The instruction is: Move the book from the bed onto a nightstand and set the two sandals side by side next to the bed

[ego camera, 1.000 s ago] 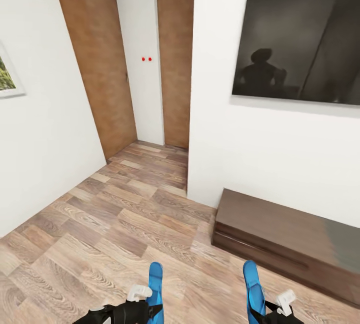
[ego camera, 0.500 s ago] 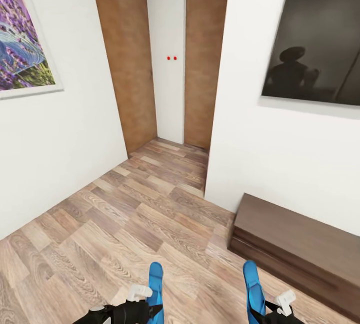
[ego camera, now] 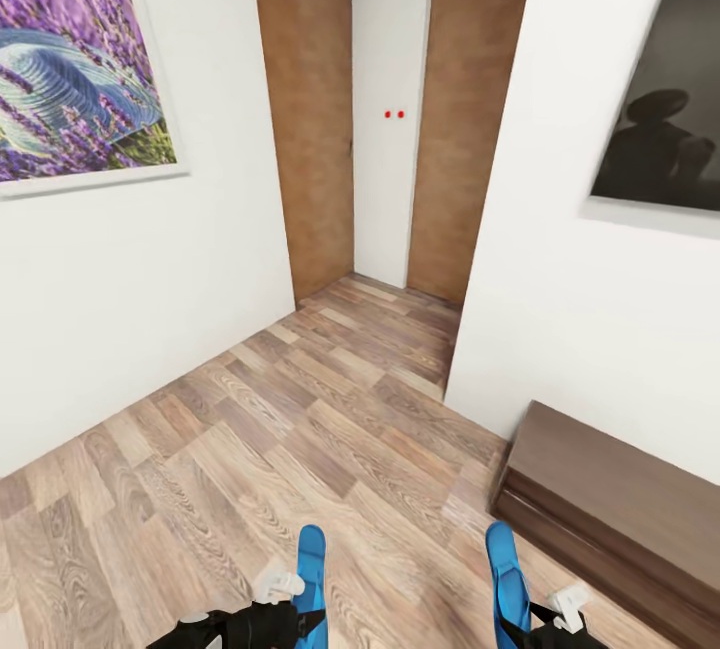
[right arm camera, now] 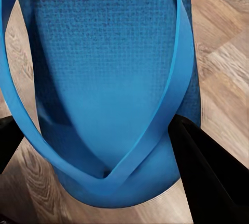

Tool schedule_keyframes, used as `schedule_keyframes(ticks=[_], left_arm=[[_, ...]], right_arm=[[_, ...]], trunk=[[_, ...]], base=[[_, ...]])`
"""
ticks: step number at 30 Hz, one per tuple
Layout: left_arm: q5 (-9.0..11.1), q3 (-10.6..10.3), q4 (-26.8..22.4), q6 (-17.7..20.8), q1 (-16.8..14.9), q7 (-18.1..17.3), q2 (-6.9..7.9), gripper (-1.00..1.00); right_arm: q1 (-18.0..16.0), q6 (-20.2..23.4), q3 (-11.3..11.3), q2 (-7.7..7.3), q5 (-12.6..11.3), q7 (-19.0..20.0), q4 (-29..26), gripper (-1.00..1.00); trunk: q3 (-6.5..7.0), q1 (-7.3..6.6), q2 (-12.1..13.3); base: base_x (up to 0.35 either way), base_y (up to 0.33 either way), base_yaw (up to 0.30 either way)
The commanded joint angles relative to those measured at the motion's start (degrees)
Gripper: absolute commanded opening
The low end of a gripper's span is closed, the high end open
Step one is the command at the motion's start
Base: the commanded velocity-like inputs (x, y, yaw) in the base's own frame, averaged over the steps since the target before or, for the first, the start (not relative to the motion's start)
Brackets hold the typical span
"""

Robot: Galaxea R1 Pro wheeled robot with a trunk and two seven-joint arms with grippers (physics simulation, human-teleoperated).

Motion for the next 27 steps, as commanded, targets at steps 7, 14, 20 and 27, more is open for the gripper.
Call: schedule_keyframes(ticks=[7,14,20,27], left_arm=[[0.5,-0.4,0.0,0.0,-0.1,-0.1,0.04,-1.00],[0.5,-0.5,0.0,0.0,-0.1,-0.1,0.01,-1.00],[0.5,-0.4,0.0,0.0,-0.1,-0.1,0.01,-1.00],[0.5,-0.5,0.0,0.0,-0.1,-0.1,0.01,-1.00]], right_arm=[[-0.1,-0.3,-0.5,0.04,0.5,0.3,0.0,-1.00],[-0.1,-0.3,-0.5,0.09,0.5,0.3,0.0,-1.00],[-0.1,-0.3,-0.5,0.06,0.5,0.3,0.0,-1.00],[-0.1,-0.3,-0.5,0.05,0.5,0.3,0.0,-1.00]], trunk=[[-0.20,0.00,0.0],[-0.33,0.00,0.0],[-0.45,0.00,0.0],[-0.59,0.00,0.0]], base=[[0.000,0.000,0.283],[0.000,0.000,0.283],[0.000,0.000,0.283],[0.000,0.000,0.283]])
